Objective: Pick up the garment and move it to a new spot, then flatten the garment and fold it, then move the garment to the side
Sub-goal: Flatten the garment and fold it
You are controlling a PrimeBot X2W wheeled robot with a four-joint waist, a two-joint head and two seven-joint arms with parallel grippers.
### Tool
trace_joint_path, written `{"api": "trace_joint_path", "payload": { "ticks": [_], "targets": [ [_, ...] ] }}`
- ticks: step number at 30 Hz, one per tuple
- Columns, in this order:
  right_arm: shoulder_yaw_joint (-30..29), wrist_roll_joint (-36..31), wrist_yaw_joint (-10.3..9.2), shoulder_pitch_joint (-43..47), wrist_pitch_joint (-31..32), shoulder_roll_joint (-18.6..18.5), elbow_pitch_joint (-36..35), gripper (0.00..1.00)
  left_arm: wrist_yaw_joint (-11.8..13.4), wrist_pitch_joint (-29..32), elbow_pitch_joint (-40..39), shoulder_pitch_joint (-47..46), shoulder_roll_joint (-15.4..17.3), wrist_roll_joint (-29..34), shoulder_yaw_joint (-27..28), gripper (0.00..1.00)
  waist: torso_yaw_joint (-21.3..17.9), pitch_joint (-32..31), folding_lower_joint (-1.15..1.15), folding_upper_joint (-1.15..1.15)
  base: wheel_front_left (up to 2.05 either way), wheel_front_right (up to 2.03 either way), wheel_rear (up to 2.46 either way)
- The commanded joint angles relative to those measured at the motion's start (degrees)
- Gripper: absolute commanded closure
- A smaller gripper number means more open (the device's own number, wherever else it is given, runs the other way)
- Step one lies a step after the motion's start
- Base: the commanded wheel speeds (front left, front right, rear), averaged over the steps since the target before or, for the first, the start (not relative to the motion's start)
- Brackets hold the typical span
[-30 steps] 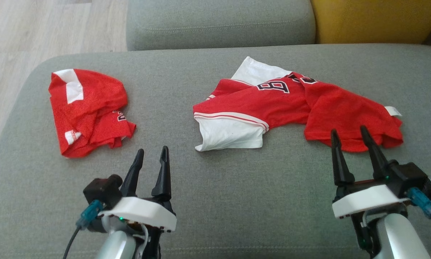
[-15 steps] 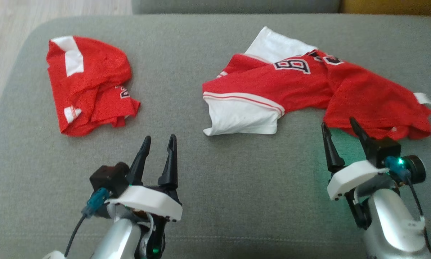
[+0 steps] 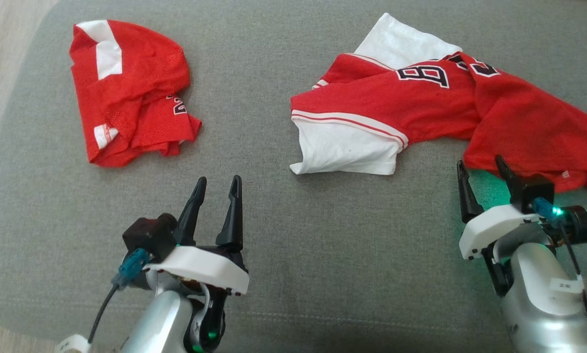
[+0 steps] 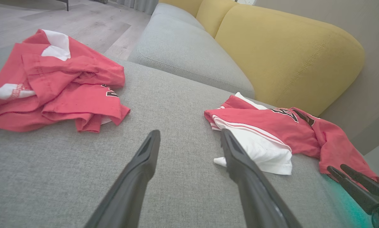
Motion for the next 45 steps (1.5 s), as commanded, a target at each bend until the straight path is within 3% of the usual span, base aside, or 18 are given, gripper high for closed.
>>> {"api": "trace_joint_path", "payload": {
  "ticks": [1,9,10,11,19,27,36,41,45],
  "targets": [
    [0.9,-0.6,0.44,-2.4,-1.0,0.2,-0.4,0.0,-0.2,-0.3,-1.8,-2.6,0.2,0.6,1.7,0.0,0.1,0.4,0.0,0.0,0.0,0.0,0.0],
    [-0.6,-1.6,0.44,-6.2,-2.4,0.4,4.2,0.0,-0.2,-0.3,-1.9,-3.3,0.2,1.1,1.6,0.0,0.1,2.4,0.0,0.0,0.0,0.0,0.0],
    [-0.7,-1.6,0.44,-6.6,-2.5,0.5,4.8,0.63,-0.3,-0.3,-1.9,-3.4,0.2,1.2,1.6,0.0,0.1,2.5,0.0,0.0,0.0,0.0,0.0],
    [-0.8,-1.7,0.44,-6.9,-2.7,0.5,5.4,1.0,-0.3,-0.3,-1.8,-3.4,0.2,1.2,1.7,0.0,0.0,2.6,0.0,0.0,0.0,0.0,0.0],
    [0.1,-0.6,0.44,-7.9,-3.9,1.2,4.7,1.0,-0.3,-0.3,-1.2,-3.1,0.2,1.1,1.9,0.0,-0.7,0.7,0.0,0.0,0.0,0.0,0.0],
    [3.3,2.8,0.44,-6.8,-2.9,-0.6,-6.6,1.0,0.0,-0.3,-0.8,-1.5,0.2,0.0,1.9,0.0,-2.3,-4.2,0.0,0.0,0.0,0.0,0.0],
    [2.9,9.9,0.44,-12.0,9.9,-10.0,-21.3,1.0,0.3,-0.3,-1.8,-1.2,0.2,-0.8,1.0,0.0,-3.3,-4.1,0.0,0.0,0.0,0.0,0.0],
    [0.5,12.6,0.44,-17.4,15.6,-14.8,-21.5,1.0,0.2,-0.3,-1.9,-2.0,0.2,-1.0,0.3,0.0,-2.6,-1.7,0.0,0.0,0.0,0.0,0.0],
    [-1.5,13.3,0.44,-22.0,19.3,-18.2,-17.2,1.0,0.0,-0.3,-2.1,-3.2,0.2,-1.2,0.1,0.0,-1.5,0.7,0.0,0.0,0.0,0.0,0.0]
  ]
}}
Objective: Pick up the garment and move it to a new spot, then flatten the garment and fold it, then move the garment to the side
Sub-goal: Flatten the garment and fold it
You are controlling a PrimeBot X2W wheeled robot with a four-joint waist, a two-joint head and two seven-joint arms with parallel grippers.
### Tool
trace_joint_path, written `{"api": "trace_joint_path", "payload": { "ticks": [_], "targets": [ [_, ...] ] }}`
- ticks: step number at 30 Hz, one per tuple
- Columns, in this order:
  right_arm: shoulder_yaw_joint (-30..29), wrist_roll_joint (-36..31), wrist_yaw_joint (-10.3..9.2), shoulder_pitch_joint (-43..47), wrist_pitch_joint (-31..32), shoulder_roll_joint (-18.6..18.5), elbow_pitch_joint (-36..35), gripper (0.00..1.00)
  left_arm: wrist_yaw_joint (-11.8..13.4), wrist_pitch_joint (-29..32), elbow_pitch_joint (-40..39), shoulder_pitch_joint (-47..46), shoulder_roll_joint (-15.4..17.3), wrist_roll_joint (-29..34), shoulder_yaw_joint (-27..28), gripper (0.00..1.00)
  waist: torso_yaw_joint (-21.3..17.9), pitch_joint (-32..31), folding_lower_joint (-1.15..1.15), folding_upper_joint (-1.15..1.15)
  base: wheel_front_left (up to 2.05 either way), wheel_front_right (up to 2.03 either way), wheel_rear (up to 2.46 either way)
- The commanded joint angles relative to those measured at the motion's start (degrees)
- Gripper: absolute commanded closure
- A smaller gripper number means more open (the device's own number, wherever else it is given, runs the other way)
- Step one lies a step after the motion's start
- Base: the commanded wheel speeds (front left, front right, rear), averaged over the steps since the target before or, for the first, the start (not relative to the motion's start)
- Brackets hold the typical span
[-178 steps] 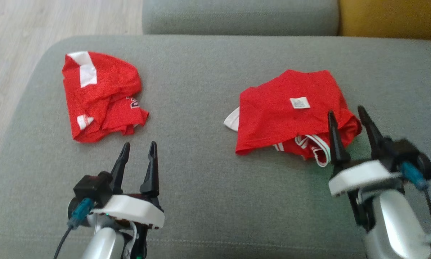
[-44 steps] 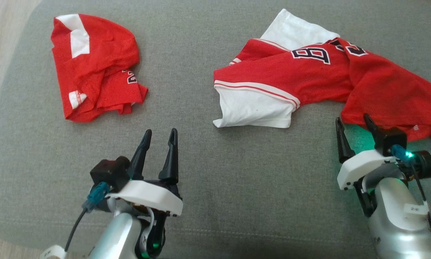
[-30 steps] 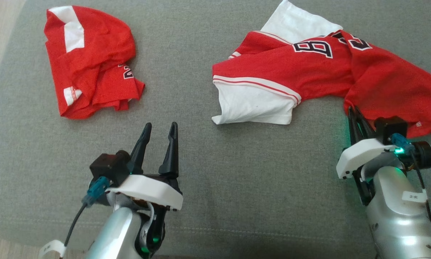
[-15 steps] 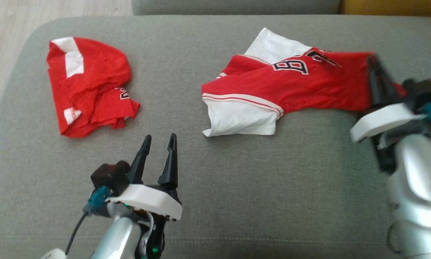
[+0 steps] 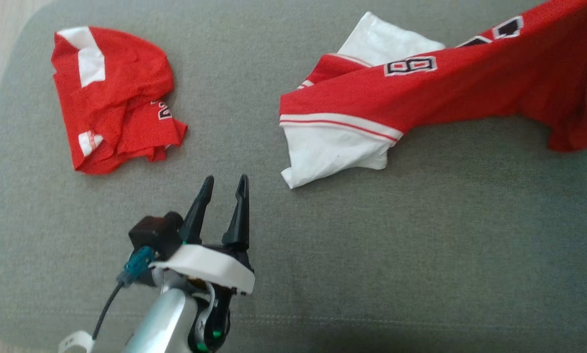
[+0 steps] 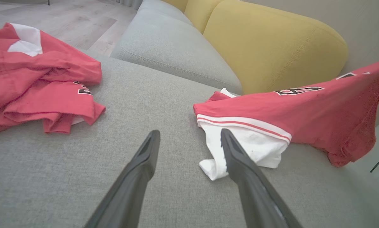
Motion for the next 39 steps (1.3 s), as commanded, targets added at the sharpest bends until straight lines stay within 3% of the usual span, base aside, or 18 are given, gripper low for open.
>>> {"api": "trace_joint_path", "payload": {
  "ticks": [1,11,12,13,18,25,32,39],
  "targets": [
    [0.3,0.5,0.43,-2.4,0.6,-1.2,-0.8,1.0,-0.3,-0.3,-1.9,-3.0,0.2,-0.4,1.7,0.0,1.0,1.3,0.0,0.0,0.0,0.0,0.0],
    [3.8,-1.8,0.43,-12.4,3.6,-8.2,13.4,1.0,-0.6,-0.3,-2.3,-6.2,0.2,-0.4,0.6,0.0,4.9,8.4,0.0,0.0,0.0,0.0,0.0],
    [4.3,-2.5,0.43,-13.2,3.5,-8.9,14.9,0.95,-0.6,-0.3,-2.4,-6.6,0.2,-0.4,0.5,0.0,5.2,9.1,0.0,0.0,0.0,0.0,0.0],
    [4.5,-3.5,0.43,-13.9,3.5,-9.7,16.7,0.0,-0.6,-0.3,-2.5,-6.9,0.2,-0.3,0.5,0.0,5.4,9.7,0.0,0.0,0.0,0.0,0.0],
    [5.2,-8.2,0.43,-15.7,3.5,-10.6,22.6,0.0,-0.6,-0.3,-2.7,-7.9,0.2,-0.3,0.7,0.0,5.7,11.0,0.0,0.0,0.0,0.0,0.0],
    [2.1,-12.1,0.43,-15.9,-3.1,-5.8,26.3,0.0,-0.4,-0.3,-2.3,-8.5,0.2,-0.1,2.1,0.0,3.1,9.3,0.0,0.0,0.0,0.0,0.0],
    [0.6,-8.8,0.43,-10.2,-12.6,2.8,23.0,0.0,-0.4,-0.3,-1.9,-7.1,0.2,-0.3,2.2,0.0,-1.1,4.1,0.0,0.0,0.0,0.0,0.0],
    [2.6,-3.4,0.43,2.1,-16.6,10.0,12.3,0.0,-0.1,-0.3,-1.3,-5.2,0.2,-0.7,2.0,0.0,-5.0,-0.5,0.0,0.0,0.0,0.0,0.0]
  ]
}}
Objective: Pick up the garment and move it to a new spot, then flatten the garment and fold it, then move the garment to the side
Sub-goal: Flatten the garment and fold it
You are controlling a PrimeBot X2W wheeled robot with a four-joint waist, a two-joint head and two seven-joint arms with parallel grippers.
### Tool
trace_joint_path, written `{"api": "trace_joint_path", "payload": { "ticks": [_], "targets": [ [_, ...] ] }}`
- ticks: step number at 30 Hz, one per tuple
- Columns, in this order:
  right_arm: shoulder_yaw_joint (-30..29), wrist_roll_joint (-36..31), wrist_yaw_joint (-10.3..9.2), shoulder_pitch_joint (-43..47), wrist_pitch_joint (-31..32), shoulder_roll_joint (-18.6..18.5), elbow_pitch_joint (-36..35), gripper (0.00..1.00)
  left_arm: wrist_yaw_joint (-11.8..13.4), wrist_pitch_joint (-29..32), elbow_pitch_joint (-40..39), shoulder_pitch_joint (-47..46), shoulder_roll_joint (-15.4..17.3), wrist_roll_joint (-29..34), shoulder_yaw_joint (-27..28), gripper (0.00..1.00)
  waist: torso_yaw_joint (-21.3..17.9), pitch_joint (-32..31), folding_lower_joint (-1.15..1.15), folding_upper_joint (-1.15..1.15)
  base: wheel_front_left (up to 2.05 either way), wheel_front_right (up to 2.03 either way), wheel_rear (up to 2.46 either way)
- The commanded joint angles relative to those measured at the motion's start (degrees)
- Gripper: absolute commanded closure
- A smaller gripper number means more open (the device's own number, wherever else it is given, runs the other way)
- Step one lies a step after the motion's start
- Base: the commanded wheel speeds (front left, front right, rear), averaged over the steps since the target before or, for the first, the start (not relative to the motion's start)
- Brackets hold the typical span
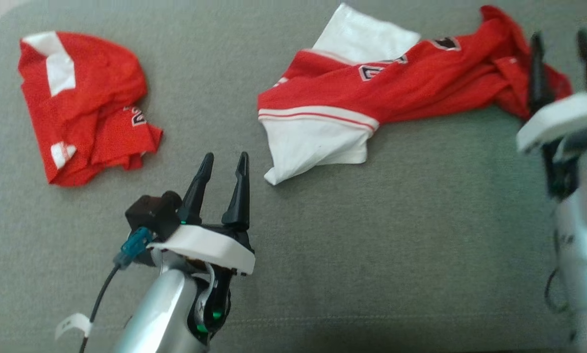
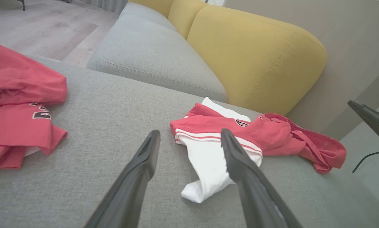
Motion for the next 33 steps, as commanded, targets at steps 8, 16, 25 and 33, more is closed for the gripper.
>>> {"api": "trace_joint_path", "payload": {
  "ticks": [8,16,25,33],
  "targets": [
    [-1.1,2.6,0.43,18.3,-0.7,6.8,-19.3,0.0,0.4,-0.3,-0.8,1.5,0.4,-0.7,1.7,0.0,-4.1,-5.5,0.0,0.0,0.0,0.0,0.0],
    [-1.3,2.6,0.43,22.9,2.5,8.4,-27.2,0.0,0.2,-0.3,0.6,1.4,0.4,-0.7,1.4,0.0,-5.4,-5.9,0.0,0.0,0.0,0.0,0.0],
    [-0.2,3.2,0.43,24.4,3.8,9.1,-31.2,0.0,0.3,-0.3,12.8,-2.5,0.5,3.9,-3.3,0.0,-7.4,-4.0,0.0,0.0,0.0,0.0,0.0],
    [-0.3,3.9,0.43,23.9,4.6,9.6,-33.1,0.0,2.2,-0.3,23.8,-10.2,0.8,9.3,-4.0,0.0,-9.2,-1.5,0.0,0.0,0.0,0.0,0.0]
  ]
}}
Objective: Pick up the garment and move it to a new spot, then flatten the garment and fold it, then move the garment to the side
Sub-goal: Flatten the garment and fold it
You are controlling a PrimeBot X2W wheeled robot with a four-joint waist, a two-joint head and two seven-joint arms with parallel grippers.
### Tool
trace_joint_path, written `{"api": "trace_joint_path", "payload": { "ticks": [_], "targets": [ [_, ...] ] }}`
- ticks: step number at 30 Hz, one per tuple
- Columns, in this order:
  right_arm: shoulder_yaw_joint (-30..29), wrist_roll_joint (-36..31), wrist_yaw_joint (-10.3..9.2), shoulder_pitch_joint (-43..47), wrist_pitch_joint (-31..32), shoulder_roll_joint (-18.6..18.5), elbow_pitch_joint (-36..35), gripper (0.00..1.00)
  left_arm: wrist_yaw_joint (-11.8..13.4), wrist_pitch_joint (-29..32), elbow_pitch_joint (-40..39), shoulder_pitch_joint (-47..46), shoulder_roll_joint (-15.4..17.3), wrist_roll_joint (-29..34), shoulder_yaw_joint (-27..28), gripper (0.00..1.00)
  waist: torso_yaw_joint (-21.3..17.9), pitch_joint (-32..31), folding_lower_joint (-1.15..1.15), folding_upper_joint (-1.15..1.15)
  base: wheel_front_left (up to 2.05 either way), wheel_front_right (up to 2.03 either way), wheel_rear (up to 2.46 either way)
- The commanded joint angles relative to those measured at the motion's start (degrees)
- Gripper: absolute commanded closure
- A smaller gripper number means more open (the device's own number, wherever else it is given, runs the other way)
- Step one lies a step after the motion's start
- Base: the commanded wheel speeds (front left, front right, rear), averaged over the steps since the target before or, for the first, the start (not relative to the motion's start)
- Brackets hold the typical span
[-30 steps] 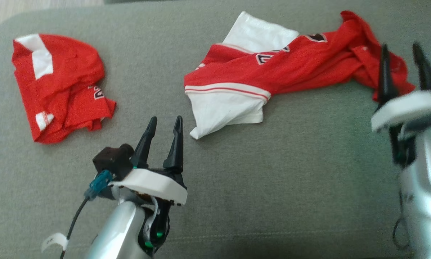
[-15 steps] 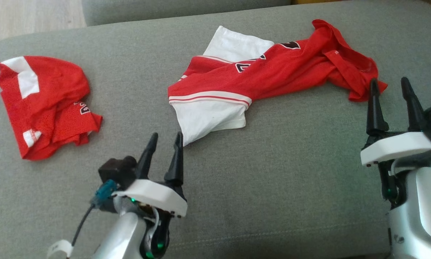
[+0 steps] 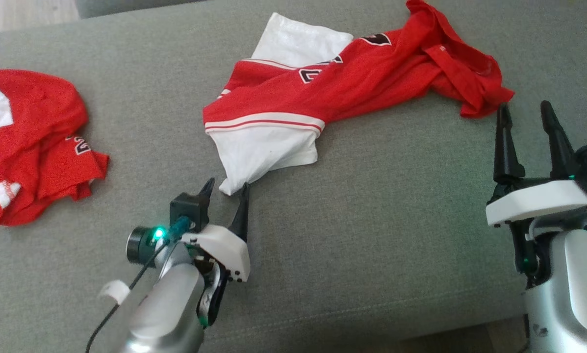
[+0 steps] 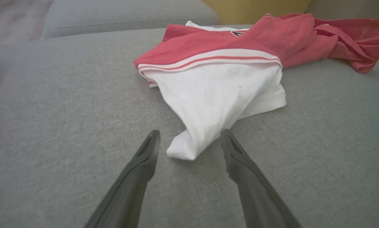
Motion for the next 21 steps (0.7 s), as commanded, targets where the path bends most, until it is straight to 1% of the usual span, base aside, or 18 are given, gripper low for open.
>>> {"api": "trace_joint_path", "payload": {
  "ticks": [1,4,10,11,12,15,21],
  "targets": [
    [0.9,0.6,0.43,-1.6,0.2,0.4,-2.3,0.0,-0.8,-0.4,-0.5,-2.7,0.5,0.6,1.6,0.0,-0.5,0.7,0.0,0.0,0.0,0.0,0.0],
    [0.7,0.7,0.43,-2.0,0.1,0.5,-2.2,0.0,-2.1,-0.4,1.4,-4.2,0.5,0.8,1.4,0.0,-0.8,1.4,0.0,0.0,0.0,0.0,0.0],
    [0.7,0.7,0.43,-2.7,-0.2,0.6,-1.7,0.0,-3.3,-0.4,5.1,-6.2,0.3,-0.4,1.6,0.0,-1.3,2.1,0.0,0.0,0.0,0.0,0.0],
    [0.6,0.7,0.43,-2.8,-0.2,0.6,-1.7,0.0,-3.7,-0.4,5.8,-6.5,0.2,-0.9,1.6,0.62,-1.3,2.2,0.0,0.0,0.0,0.0,0.0],
    [0.6,0.6,0.43,-2.9,-0.3,0.6,-1.6,0.0,-4.1,-0.4,6.1,-6.8,0.2,-1.5,1.7,1.0,-1.2,2.3,0.0,0.0,0.0,0.0,0.0],
    [0.5,0.4,0.43,-3.1,-0.3,0.7,-1.3,0.0,-4.6,-0.4,5.3,-7.3,0.1,-3.2,2.2,1.0,-0.9,2.3,0.0,0.0,0.0,0.0,0.0],
    [0.4,-0.7,0.43,-4.4,1.0,0.4,0.2,0.0,-3.8,-0.4,-3.5,-4.7,0.1,-8.4,4.5,1.0,1.7,1.7,0.0,0.0,0.0,0.0,0.0]
  ]
}}
